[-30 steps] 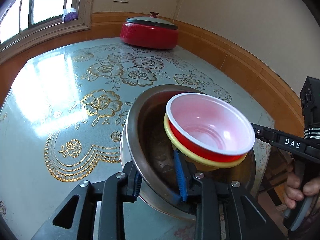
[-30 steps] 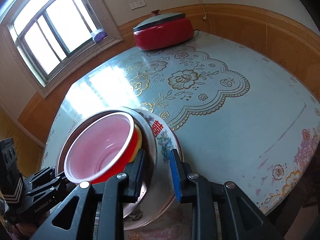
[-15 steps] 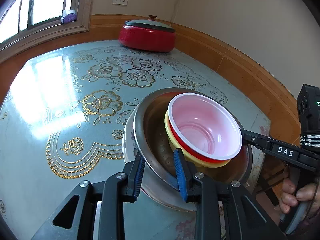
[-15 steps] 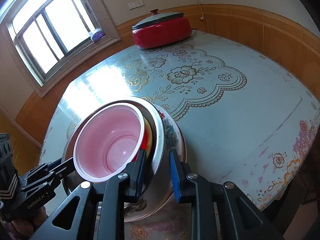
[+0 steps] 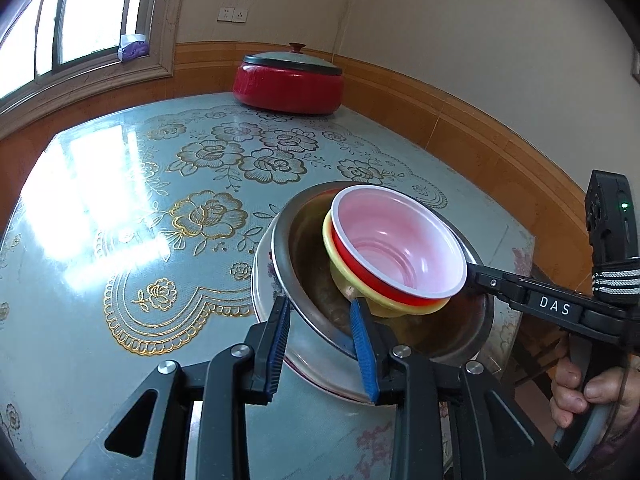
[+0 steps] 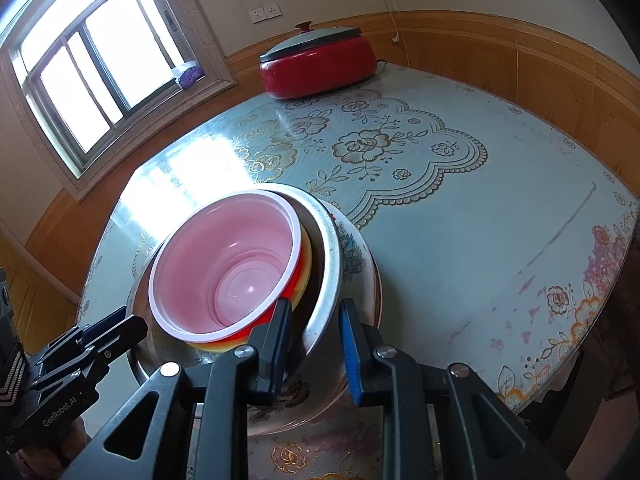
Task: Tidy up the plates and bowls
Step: 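Lower the steel bowl onto the plate stack with both grippers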
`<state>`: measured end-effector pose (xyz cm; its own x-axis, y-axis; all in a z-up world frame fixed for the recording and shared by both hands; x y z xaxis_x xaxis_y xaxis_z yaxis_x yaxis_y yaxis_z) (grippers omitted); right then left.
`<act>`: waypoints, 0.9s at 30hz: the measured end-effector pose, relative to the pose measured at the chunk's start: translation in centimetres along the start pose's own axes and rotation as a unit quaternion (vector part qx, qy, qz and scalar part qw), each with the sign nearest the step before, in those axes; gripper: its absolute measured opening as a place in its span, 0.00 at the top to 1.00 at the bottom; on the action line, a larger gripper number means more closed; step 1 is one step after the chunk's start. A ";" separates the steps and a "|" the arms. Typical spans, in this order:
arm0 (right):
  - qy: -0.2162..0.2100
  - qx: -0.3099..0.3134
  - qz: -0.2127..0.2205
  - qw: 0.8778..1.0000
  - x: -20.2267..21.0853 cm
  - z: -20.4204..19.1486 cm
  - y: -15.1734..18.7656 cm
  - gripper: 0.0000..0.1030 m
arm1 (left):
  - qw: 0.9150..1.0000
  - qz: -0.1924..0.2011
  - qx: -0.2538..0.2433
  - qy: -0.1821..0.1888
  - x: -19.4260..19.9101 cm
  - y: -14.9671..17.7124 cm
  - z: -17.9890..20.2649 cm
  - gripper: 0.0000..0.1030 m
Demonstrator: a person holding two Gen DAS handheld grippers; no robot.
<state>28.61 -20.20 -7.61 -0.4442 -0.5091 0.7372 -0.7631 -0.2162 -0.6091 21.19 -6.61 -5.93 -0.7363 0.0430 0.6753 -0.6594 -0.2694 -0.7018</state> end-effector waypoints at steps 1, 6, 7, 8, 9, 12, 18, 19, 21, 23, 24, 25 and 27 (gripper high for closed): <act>-0.001 -0.002 -0.001 1.000 0.0 0.0 0.1 0.77 | 1.000 0.001 0.001 0.001 0.2 0.0 0.0 0.68; 0.011 0.001 0.017 1.000 1.0 -0.1 -0.7 0.77 | 1.000 0.011 0.013 0.000 1.2 0.0 -0.7 0.68; 0.012 -0.001 0.021 1.000 1.3 -0.1 -1.0 0.75 | 1.000 0.011 0.014 -0.002 1.2 0.0 -0.9 0.68; 0.012 0.000 0.024 1.000 1.4 -0.2 -1.2 0.74 | 1.000 0.012 0.014 -0.002 1.3 0.1 -1.0 0.68; 0.014 0.001 0.026 1.000 1.4 -0.1 -1.4 0.75 | 1.000 0.013 0.014 -0.002 1.4 0.1 -1.1 0.68; 0.024 -0.002 0.043 0.999 1.8 -0.1 -2.2 0.74 | 1.000 0.013 0.014 -0.010 1.6 0.3 -1.6 0.69; -0.002 0.015 0.042 0.999 0.8 -2.5 -2.8 0.74 | 1.000 0.014 0.011 -0.019 1.7 0.5 -2.0 0.68; -0.007 0.016 0.035 0.999 0.4 -2.8 -2.7 0.74 | 1.000 0.015 0.010 -0.020 1.7 0.5 -1.9 0.68; 0.000 0.023 0.024 0.999 -0.5 -3.0 -2.3 0.74 | 1.000 0.015 0.009 -0.019 1.7 0.4 -1.9 0.68; -0.001 0.030 0.015 0.999 -0.9 -3.4 -2.1 0.74 | 1.000 0.015 0.008 -0.020 1.6 0.4 -2.0 0.67; -0.004 0.031 0.012 0.999 -1.0 -3.5 -1.9 0.74 | 1.000 0.016 0.006 -0.020 1.6 0.3 -1.9 0.67; -0.005 0.035 0.011 0.999 -1.1 -3.7 -1.8 0.73 | 1.000 0.017 0.005 -0.020 1.6 0.3 -1.8 0.67; -0.005 0.042 0.010 0.999 -1.0 -3.9 -1.6 0.73 | 1.000 0.018 0.004 -0.021 1.5 0.3 -1.8 0.67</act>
<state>28.46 -16.09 -6.18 -0.4542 -0.5221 0.7219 -0.7120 -0.2743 -0.6464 19.59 -4.92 -5.50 -0.7527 -0.0065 0.6583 -0.6311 -0.2775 -0.7244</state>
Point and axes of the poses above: each gripper's, at about its wrist camera, not at the fingertips, and x roughly against the way its jaws point, z to its right, y to its underside, the point moved 10 cm from there along -x, roughly the way its jaws point, and after that the axes turned 1 degree about x, right-handed, at the moved point
